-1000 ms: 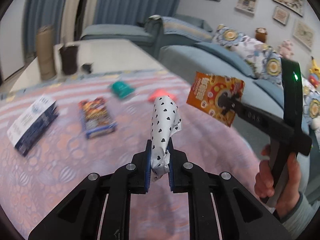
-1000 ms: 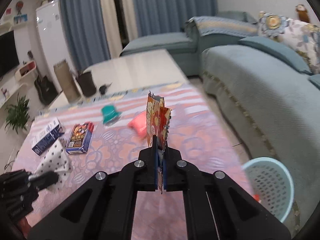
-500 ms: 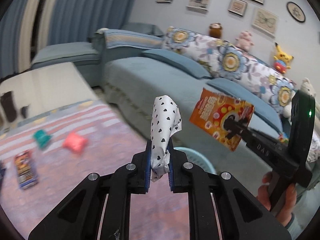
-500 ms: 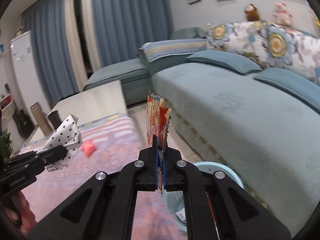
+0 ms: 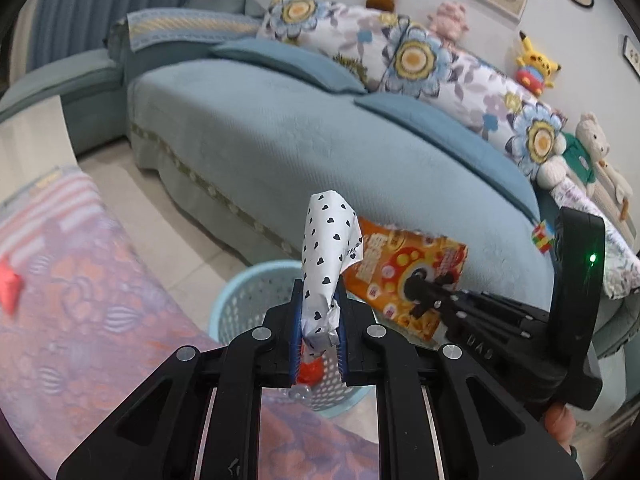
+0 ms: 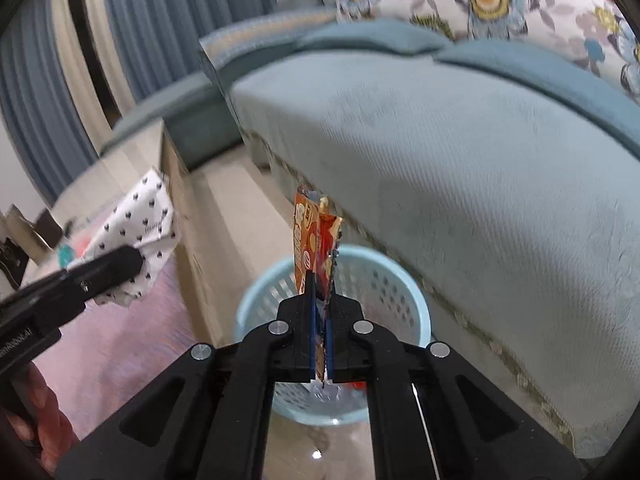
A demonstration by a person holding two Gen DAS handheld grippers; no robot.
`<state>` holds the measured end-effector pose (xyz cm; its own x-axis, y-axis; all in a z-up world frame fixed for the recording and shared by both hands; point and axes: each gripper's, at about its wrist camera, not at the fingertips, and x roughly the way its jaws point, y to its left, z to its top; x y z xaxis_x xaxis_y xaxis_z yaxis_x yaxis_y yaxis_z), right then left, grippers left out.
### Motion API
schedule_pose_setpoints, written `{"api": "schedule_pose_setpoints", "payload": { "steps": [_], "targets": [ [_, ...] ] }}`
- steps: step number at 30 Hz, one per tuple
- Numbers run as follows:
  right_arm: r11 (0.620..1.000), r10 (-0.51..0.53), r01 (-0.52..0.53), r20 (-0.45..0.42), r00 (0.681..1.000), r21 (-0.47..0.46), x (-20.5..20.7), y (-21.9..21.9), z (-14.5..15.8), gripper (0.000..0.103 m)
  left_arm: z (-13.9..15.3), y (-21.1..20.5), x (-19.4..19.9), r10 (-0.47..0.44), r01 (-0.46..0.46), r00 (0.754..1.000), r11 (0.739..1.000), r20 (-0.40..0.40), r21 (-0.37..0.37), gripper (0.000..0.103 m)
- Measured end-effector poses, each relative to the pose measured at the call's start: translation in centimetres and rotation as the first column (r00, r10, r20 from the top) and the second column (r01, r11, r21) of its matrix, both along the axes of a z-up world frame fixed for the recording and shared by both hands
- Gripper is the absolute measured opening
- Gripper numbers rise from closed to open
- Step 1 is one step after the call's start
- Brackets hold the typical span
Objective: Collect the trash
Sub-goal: 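Carry both bags over the wastebasket and open both tools, then move both open tools back over the table toward the milk carton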
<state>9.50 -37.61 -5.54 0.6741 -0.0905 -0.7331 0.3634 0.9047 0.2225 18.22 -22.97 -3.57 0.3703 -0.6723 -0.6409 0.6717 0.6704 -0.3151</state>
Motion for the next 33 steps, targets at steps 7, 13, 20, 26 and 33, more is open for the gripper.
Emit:
{"api": "schedule_pose_setpoints", "payload": {
  "steps": [7,13,20,26,33],
  "targets": [
    [0.999,-0.014,0.018,-0.092,0.996,0.049,0.7,-0.7,-3.6,0.002,-3.7,-1.9,1.0,-0.02,0.023,0.997,0.999,-0.071,0.039,0.012],
    [0.994,-0.017,0.031,-0.129,0.991,0.107,1.2,-1.5,-5.0,0.004,-5.0,-1.5,1.4,-0.008,0.013,0.994,0.999,-0.107,0.047,0.037],
    [0.99,-0.015,0.035,-0.145,0.989,0.136,1.8,-1.5,-5.6,0.011,-4.7,0.2,1.8,0.012,-0.009,0.994,1.0,-0.109,0.026,0.054],
    [0.995,-0.019,0.03,-0.112,0.994,0.098,1.9,-0.8,-4.2,0.04,-3.6,1.8,2.0,0.034,-0.033,0.995,0.999,-0.097,0.009,0.055],
    [0.999,0.05,-0.049,-0.03,0.998,0.022,2.3,2.4,0.2,0.041,-0.1,5.7,1.9,0.098,-0.099,0.995,0.995,-0.036,-0.031,0.055]
  ]
}}
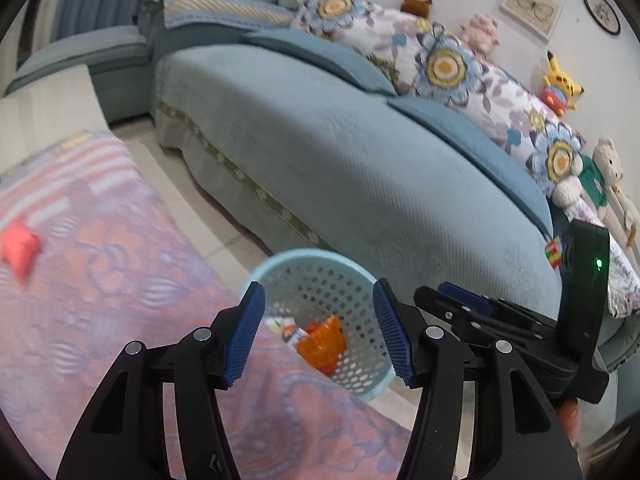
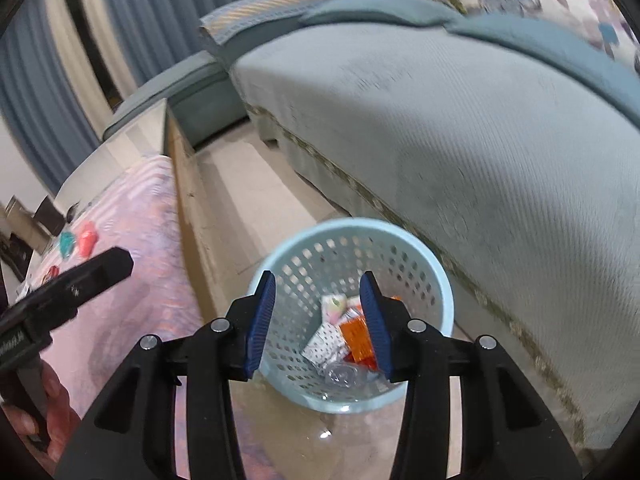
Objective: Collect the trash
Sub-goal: 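Move both open tools back over the table toward the milk carton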
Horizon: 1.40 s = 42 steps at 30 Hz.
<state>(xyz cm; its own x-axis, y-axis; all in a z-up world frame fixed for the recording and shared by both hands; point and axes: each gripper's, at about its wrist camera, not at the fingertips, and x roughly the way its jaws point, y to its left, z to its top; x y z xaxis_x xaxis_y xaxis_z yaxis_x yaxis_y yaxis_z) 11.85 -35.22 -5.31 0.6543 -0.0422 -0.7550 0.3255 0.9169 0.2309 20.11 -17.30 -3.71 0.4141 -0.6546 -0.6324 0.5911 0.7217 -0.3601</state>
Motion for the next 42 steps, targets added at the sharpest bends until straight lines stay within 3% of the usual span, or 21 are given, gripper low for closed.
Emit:
{"api": "schedule_pose_setpoints", "payload": {
  "steps": [5,9,12,15,20,23,26,28,29,34,36,39,42],
  "targets": [
    [0.994,0.061,-0.056,0.052,0.997,-0.091,0.4,3.8,3.2,0.047,3.1,5.0,0.0,0.096,-0.094,0.995,0.994,0.04,-0.055,0.062],
    [0.984,0.147,-0.136,0.095,0.985,-0.11,0.9,7.1,5.1,0.047,4.8,9.7,-0.3,0.182,-0.176,0.981,0.981,0.064,-0.085,0.062],
    [0.966,0.24,-0.222,0.139,0.961,-0.134,1.5,10.6,6.6,0.051,6.0,13.8,-0.6,0.259,-0.251,0.961,0.964,0.097,-0.09,0.064],
    [0.944,0.316,-0.292,0.169,0.934,-0.154,2.4,14.1,7.4,0.057,7.1,18.4,-1.0,0.345,-0.336,0.928,0.938,0.141,-0.085,0.072],
    [0.9,0.422,-0.384,0.195,0.885,-0.207,4.7,20.3,8.2,0.059,7.6,27.2,-1.8,0.488,-0.491,0.849,0.87,0.201,-0.036,0.076],
    [0.878,0.467,-0.421,0.216,0.857,-0.228,6.6,23.1,7.7,0.066,6.7,33.2,-2.5,0.581,-0.588,0.792,0.809,0.189,-0.022,0.08],
    [0.862,0.494,-0.45,0.19,0.849,-0.231,9.2,25.8,6.3,0.066,5.3,38.4,-2.6,0.65,-0.658,0.744,0.753,0.154,0.006,0.08],
    [0.857,0.504,-0.465,0.173,0.846,-0.223,10.6,27.0,5.1,0.066,4.4,40.9,-2.2,0.664,-0.668,0.739,0.744,0.115,0.004,0.08],
    [0.854,0.507,-0.468,0.161,0.847,-0.227,11.4,27.7,4.5,0.066,3.9,42.8,-1.9,0.692,-0.695,0.716,0.719,0.092,0.003,0.08],
    [0.848,0.504,-0.471,0.096,0.858,-0.244,15.4,29.9,2.0,0.066,1.8,47.4,-0.1,0.742,-0.743,0.67,0.669,0.033,0.038,0.08],
    [0.851,0.506,-0.483,0.076,0.859,-0.206,17.0,30.1,1.0,0.066,0.7,48.5,0.9,0.746,-0.744,0.666,0.664,0.013,0.069,0.08],
    [0.858,0.497,-0.484,0.039,0.867,-0.171,18.3,30.0,-0.1,0.066,-1.3,48.4,2.3,0.704,-0.7,0.707,0.71,-0.072,0.075,0.078],
    [0.856,0.5,-0.491,0.016,0.866,-0.165,18.5,30.2,-0.6,0.064,-2.1,47.7,2.3,0.677,-0.674,0.728,0.736,-0.108,0.072,0.074]
  ]
}}
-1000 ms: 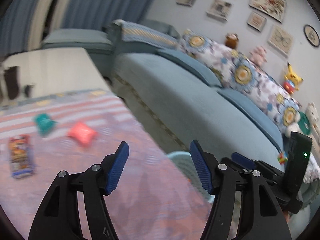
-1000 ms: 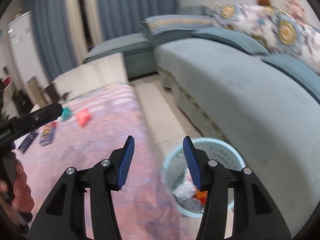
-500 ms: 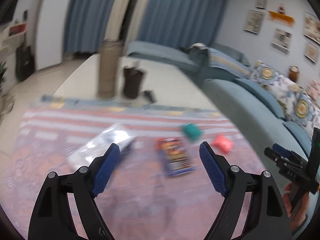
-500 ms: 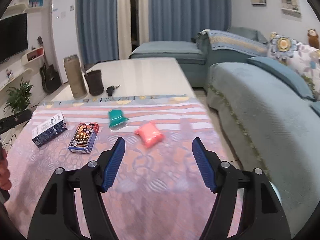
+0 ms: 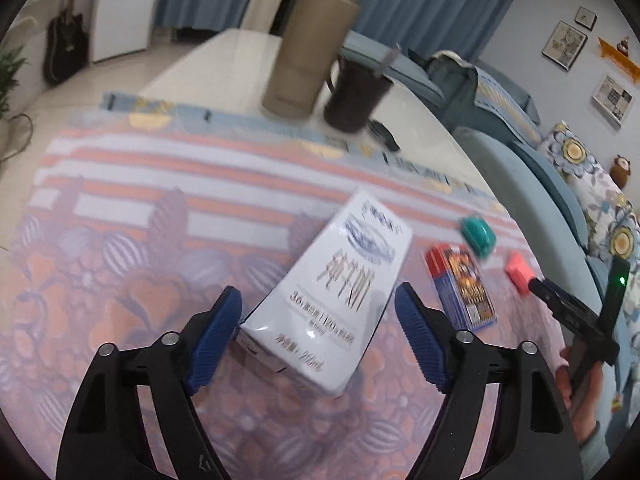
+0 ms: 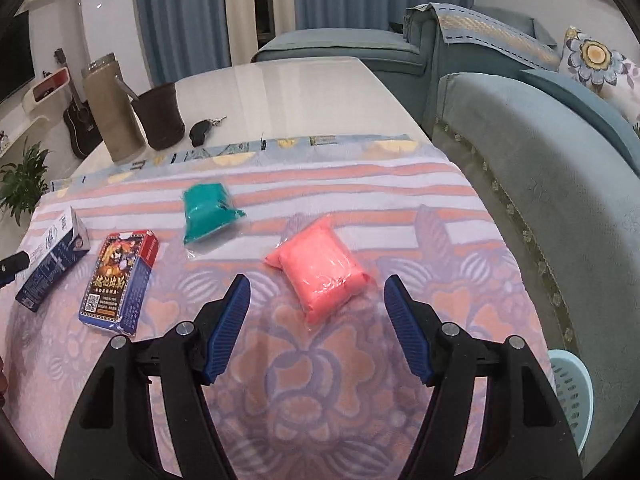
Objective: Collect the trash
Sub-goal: 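Move both open tools back over the table toward the milk carton, then grasp the white milk carton with the left tool while the right grasps the pink packet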
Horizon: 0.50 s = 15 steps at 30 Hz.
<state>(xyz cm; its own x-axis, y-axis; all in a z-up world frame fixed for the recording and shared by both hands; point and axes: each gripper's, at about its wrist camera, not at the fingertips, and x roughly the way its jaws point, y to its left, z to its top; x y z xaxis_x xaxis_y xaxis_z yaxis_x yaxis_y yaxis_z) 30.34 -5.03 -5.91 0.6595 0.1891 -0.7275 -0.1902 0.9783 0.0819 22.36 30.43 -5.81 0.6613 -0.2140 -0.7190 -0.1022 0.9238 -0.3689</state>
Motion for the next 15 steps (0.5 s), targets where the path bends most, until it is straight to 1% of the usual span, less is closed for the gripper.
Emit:
{"api": "schedule_pose_setpoints", "payload": {
  "steps": [1,3,4,5,7,10,12,13,15],
  "targets": [
    [1.0,0.009,-0.009,0.006,1.0,-0.007,-0.2,0.2,0.0,0.061,-0.1,-0.4,-0.2,-0.015,0.015,1.0,1.0,-0.001,-0.011,0.073],
    [0.999,0.029,-0.029,0.008,1.0,-0.019,-0.3,0.7,-0.1,0.051,0.0,-1.5,-1.1,-0.06,0.06,0.998,0.998,0.001,-0.025,0.073],
    [0.999,0.041,-0.041,0.01,0.999,-0.029,-0.4,1.0,-0.1,0.049,0.1,-2.1,-1.4,-0.087,0.086,0.996,0.996,-0.001,-0.03,0.073],
    [0.998,0.048,-0.048,0.014,0.999,-0.038,-0.5,1.2,-0.1,0.049,0.2,-2.9,-1.7,-0.105,0.104,0.995,0.994,-0.005,-0.013,0.074],
    [0.997,0.056,-0.055,0.032,0.998,-0.045,-0.8,1.5,0.0,0.049,0.4,-4.0,-1.4,-0.102,0.103,0.995,0.993,-0.017,0.05,0.076],
    [0.998,0.062,-0.061,0.052,0.997,-0.024,-1.1,1.2,0.3,0.049,0.5,-5.0,0.0,-0.065,0.071,0.997,0.988,-0.048,0.138,0.076],
    [0.998,0.058,-0.058,0.048,0.997,-0.002,-0.9,0.8,0.5,0.049,0.2,-6.0,1.3,-0.031,0.051,0.995,0.97,-0.09,0.238,0.076],
    [0.998,0.056,-0.056,0.038,0.998,0.019,-0.8,0.3,0.5,0.049,0.1,-6.6,1.8,-0.004,0.033,0.995,0.956,-0.098,0.292,0.076],
    [0.998,0.048,-0.049,0.017,0.999,0.05,-0.4,-0.4,0.5,0.049,-0.4,-7.0,2.2,0.007,0.027,0.994,0.948,-0.108,0.317,0.076]
  ]
}}
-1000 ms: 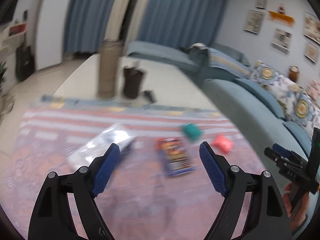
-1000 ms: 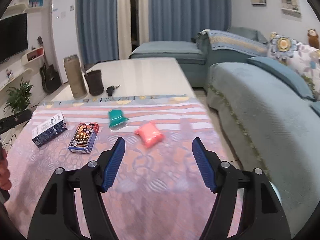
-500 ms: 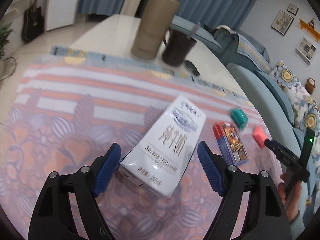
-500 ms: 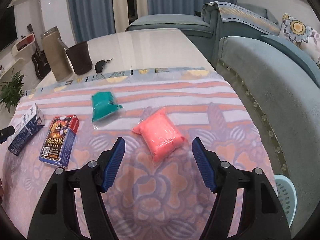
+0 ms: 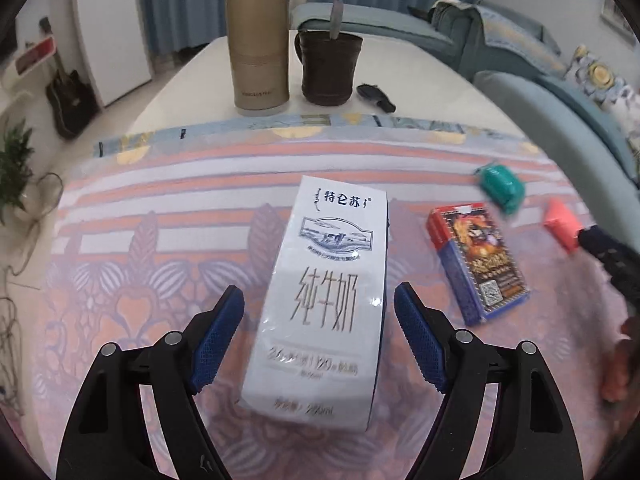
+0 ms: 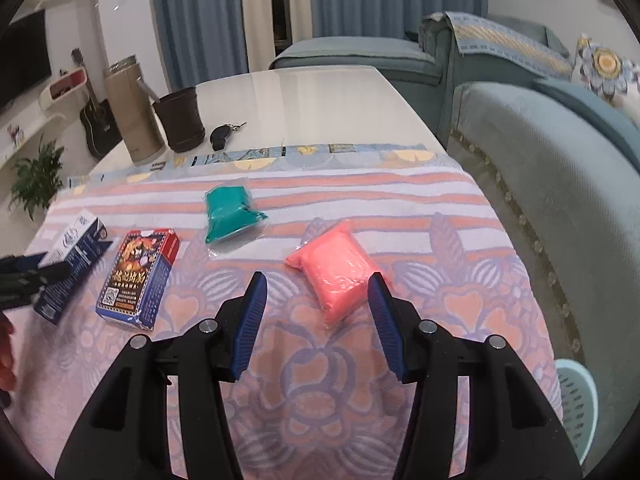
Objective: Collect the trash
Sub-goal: 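Grasp the white milk carton with the left tool while the right grasps the pink packet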
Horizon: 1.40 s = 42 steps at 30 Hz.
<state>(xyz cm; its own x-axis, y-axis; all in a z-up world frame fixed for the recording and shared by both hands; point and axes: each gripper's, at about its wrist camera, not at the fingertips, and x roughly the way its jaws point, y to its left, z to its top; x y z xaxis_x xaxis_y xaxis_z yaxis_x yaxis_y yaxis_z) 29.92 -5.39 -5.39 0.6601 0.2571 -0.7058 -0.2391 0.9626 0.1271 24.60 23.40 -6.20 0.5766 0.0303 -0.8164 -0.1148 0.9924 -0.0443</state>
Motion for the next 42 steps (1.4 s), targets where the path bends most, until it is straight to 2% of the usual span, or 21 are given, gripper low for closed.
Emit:
{"api": "schedule_pose_setpoints", "payload": {
  "steps": [3,4,7,9,14,17,18,20,22,25,31,35,42],
  "targets": [
    [1.0,0.003,-0.003,-0.02,1.0,0.015,0.7,-0.4,0.1,0.049,-1.0,-0.7,0.5,0.001,-0.001,1.0,1.0,-0.017,0.006,0.073],
    [1.0,0.003,-0.003,-0.025,1.0,-0.005,1.1,-0.3,0.1,0.049,-1.3,-1.0,0.6,0.003,-0.002,1.0,1.0,-0.019,0.019,0.063],
    [0.998,0.025,-0.027,-0.031,0.999,-0.065,2.1,0.1,-0.2,0.049,-1.8,-1.4,0.3,0.009,-0.01,1.0,0.999,0.01,0.051,0.062],
    [0.994,0.058,-0.059,-0.019,0.998,-0.096,2.3,0.4,-0.4,0.055,-1.8,-1.5,-0.2,0.014,-0.017,0.999,0.998,0.036,0.063,0.061],
    [0.994,0.072,-0.079,-0.1,0.992,-0.072,3.7,0.6,-1.9,0.057,-1.4,-0.9,-0.7,0.037,-0.038,0.997,0.999,0.072,0.024,0.061],
    [0.995,0.064,-0.073,-0.114,0.991,-0.074,4.2,0.6,-2.1,0.057,-1.3,-0.7,-0.8,0.046,-0.047,0.996,0.999,0.081,0.008,0.061],
    [0.994,0.067,-0.077,-0.115,0.991,-0.082,4.2,0.7,-2.2,0.054,-1.3,-0.8,-0.7,0.045,-0.046,0.996,0.999,0.082,0.01,0.061],
    [0.991,0.085,-0.096,-0.114,0.99,-0.098,4.0,1.2,-2.3,0.038,-1.3,-1.0,-0.7,0.042,-0.044,0.995,0.999,0.089,0.018,0.061],
    [0.987,0.091,-0.103,-0.1,0.991,-0.122,3.7,1.6,-2.2,0.036,-1.1,-1.0,-0.8,0.045,-0.047,0.994,0.999,0.098,0.022,0.061],
    [0.985,0.099,-0.107,-0.063,0.993,-0.133,2.8,1.8,-1.7,0.035,-0.6,-1.0,-1.4,0.053,-0.056,0.99,0.998,0.131,0.019,0.061],
    [0.997,0.057,-0.057,-0.012,0.998,-0.056,-0.6,-1.0,0.8,0.034,1.9,-2.9,-3.8,0.021,-0.007,0.981,0.997,0.192,-0.072,0.061],
    [1.0,0.005,-0.004,0.041,0.999,-0.026,-4.2,-3.9,3.5,0.034,4.6,-6.4,-5.7,-0.037,0.068,0.967,0.991,0.251,-0.119,0.061],
    [0.994,-0.112,0.112,0.126,0.986,0.006,-10.1,-10.2,7.9,0.034,9.0,-14.7,-7.3,-0.176,0.228,0.924,0.967,0.338,-0.118,0.061]
  ]
}}
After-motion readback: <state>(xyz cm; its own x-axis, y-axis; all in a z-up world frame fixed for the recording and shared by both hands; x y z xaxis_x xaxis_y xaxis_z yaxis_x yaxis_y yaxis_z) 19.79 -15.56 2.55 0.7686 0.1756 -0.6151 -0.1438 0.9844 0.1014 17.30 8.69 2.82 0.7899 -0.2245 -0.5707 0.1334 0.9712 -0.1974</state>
